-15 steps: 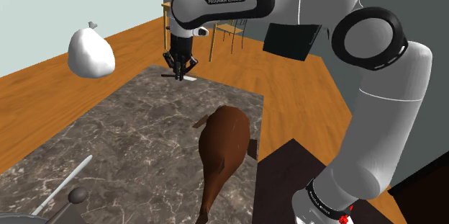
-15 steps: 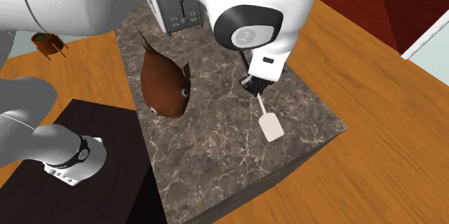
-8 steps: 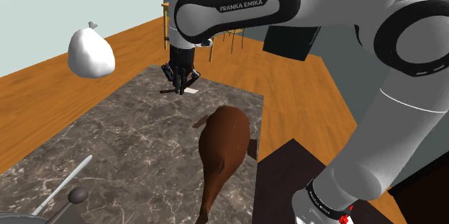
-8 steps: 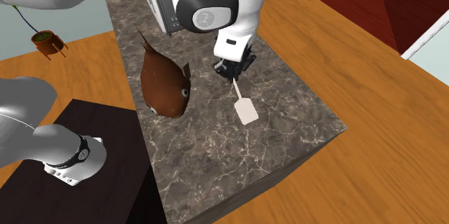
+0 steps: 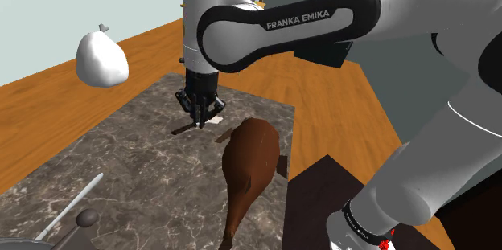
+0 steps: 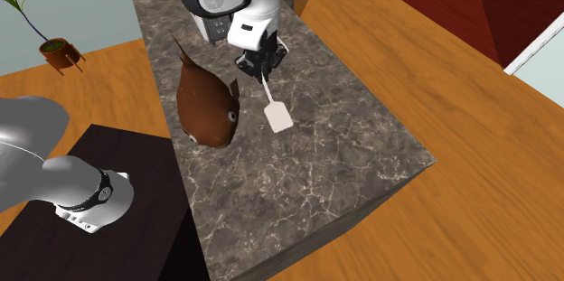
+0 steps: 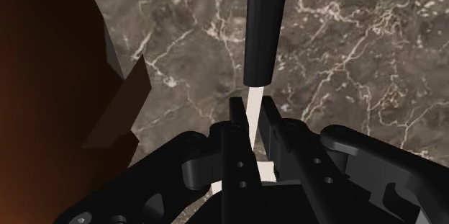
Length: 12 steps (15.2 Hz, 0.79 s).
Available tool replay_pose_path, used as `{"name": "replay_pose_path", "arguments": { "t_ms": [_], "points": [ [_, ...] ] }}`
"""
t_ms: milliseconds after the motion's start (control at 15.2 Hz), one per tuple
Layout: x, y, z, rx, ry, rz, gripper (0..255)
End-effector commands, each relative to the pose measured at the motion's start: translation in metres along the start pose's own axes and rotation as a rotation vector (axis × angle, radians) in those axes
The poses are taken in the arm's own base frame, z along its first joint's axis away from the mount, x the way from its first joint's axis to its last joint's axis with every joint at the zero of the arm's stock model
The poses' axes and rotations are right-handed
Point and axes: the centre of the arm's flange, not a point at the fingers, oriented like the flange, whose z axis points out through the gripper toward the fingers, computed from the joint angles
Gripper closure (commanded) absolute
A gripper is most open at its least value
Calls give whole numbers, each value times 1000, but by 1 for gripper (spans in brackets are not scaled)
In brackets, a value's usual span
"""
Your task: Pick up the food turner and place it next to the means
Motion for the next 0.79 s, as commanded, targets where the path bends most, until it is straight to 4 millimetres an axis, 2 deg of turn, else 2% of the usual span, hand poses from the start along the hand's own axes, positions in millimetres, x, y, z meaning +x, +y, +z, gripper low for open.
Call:
{"name": "replay_pose_path", "arguments": {
  "t_ms": [0, 726],
  "points": [
    [-25, 13, 3, 0, 0, 2, 255],
    [-157, 73, 12, 0, 0, 2, 255]
  ]
}}
